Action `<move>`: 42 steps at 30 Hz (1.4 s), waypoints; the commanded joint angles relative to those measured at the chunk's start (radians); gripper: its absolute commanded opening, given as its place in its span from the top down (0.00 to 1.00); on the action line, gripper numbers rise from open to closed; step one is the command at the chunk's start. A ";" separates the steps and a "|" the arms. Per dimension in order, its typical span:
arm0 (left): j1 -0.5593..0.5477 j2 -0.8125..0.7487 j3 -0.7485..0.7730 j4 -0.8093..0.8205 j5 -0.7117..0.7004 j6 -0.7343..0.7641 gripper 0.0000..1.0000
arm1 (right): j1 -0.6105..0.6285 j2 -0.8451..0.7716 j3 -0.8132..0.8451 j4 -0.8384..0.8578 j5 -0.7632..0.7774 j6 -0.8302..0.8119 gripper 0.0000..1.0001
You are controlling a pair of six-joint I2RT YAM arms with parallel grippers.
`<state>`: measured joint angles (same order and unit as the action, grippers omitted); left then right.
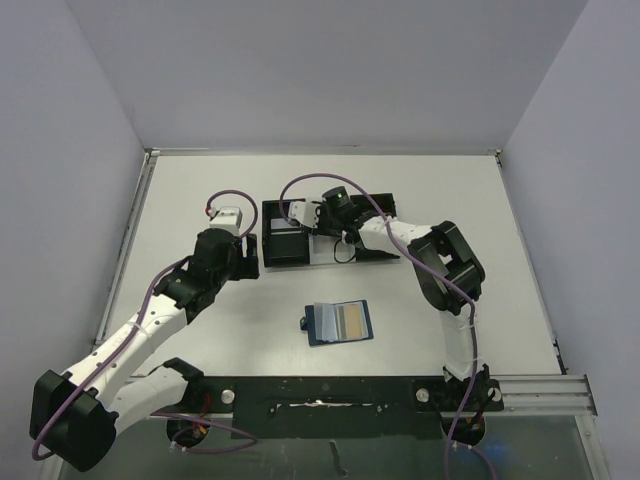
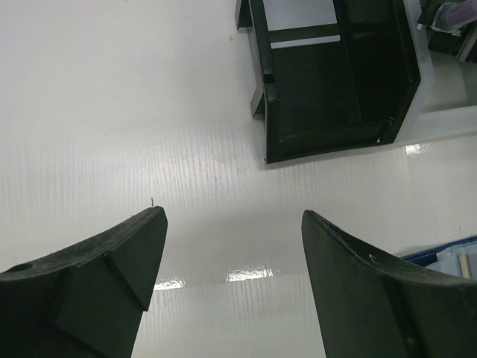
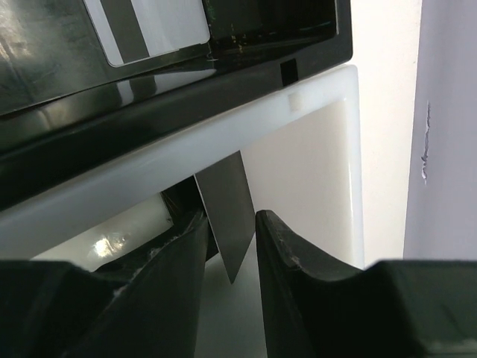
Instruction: Take the credit cards out of the card holder
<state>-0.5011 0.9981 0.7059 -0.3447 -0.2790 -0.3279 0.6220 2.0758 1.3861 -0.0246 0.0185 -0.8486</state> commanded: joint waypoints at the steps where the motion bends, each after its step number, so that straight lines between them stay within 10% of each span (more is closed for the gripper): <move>1: 0.003 -0.002 0.030 0.028 0.010 0.019 0.28 | 0.005 -0.010 0.039 0.011 -0.017 0.024 0.66; 22: 0.003 0.043 0.033 0.040 0.082 0.022 0.28 | -0.002 -0.128 0.022 0.024 -0.051 0.172 0.54; 32: 0.016 0.084 0.014 0.087 0.232 -0.093 0.16 | -0.001 -0.678 -0.563 0.422 0.316 0.752 0.50; 42: -0.027 0.136 -0.020 0.220 0.475 -0.382 0.20 | -0.023 -1.279 -0.952 0.005 0.256 1.407 0.26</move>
<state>-0.4973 1.1065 0.6884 -0.2394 0.0860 -0.5404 0.6189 0.9405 0.4873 0.1455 0.3336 0.2161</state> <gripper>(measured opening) 0.800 0.706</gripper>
